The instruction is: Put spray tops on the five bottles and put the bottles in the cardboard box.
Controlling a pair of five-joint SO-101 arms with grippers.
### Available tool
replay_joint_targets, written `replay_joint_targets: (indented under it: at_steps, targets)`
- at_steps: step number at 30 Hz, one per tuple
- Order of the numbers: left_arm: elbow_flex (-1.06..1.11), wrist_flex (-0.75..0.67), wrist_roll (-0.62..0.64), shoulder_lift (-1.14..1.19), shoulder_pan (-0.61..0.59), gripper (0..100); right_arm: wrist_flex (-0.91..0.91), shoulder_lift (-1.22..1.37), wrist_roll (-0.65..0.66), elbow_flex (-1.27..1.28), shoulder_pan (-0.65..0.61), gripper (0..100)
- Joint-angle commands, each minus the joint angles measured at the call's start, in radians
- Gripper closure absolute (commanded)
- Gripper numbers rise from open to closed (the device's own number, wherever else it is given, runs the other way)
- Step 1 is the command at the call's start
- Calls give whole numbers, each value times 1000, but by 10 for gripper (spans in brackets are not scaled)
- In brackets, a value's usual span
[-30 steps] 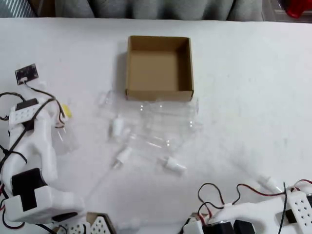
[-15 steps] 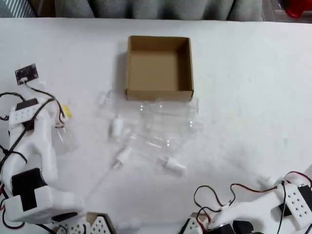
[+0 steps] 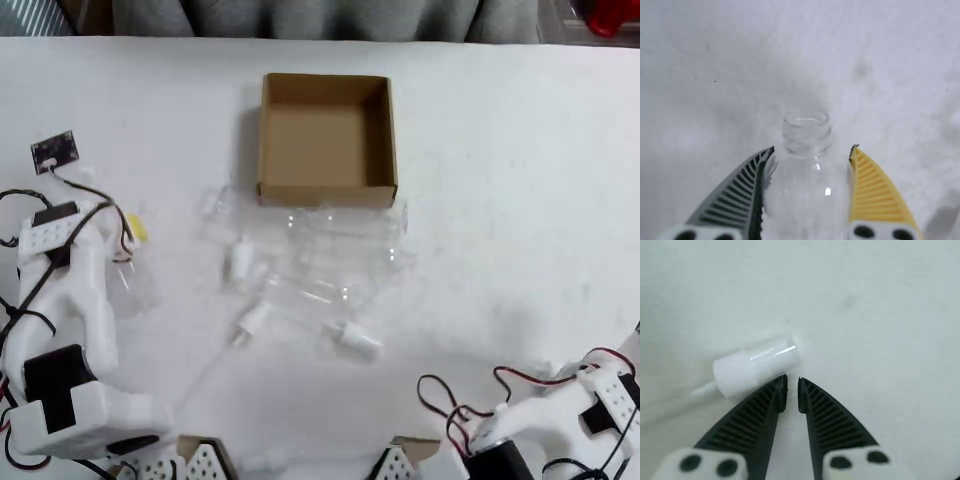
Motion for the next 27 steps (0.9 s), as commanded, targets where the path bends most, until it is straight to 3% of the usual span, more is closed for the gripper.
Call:
replay_joint_targets:
  at_steps: [1, 8, 20, 27]
  targets:
    - [-2, -11, -14, -7, 5, 936, -25, 36, -12, -52, -12, 982]
    - [-2, -11, -14, -7, 5, 936, 18, 228, -25, -252, -65, 982]
    - [-2, -11, -14, -7, 5, 936, 81, 461, -224, -583, -168, 982]
    - [-2, -12, -14, -7, 8, 936, 285, 400, -313, -689, -188, 982]
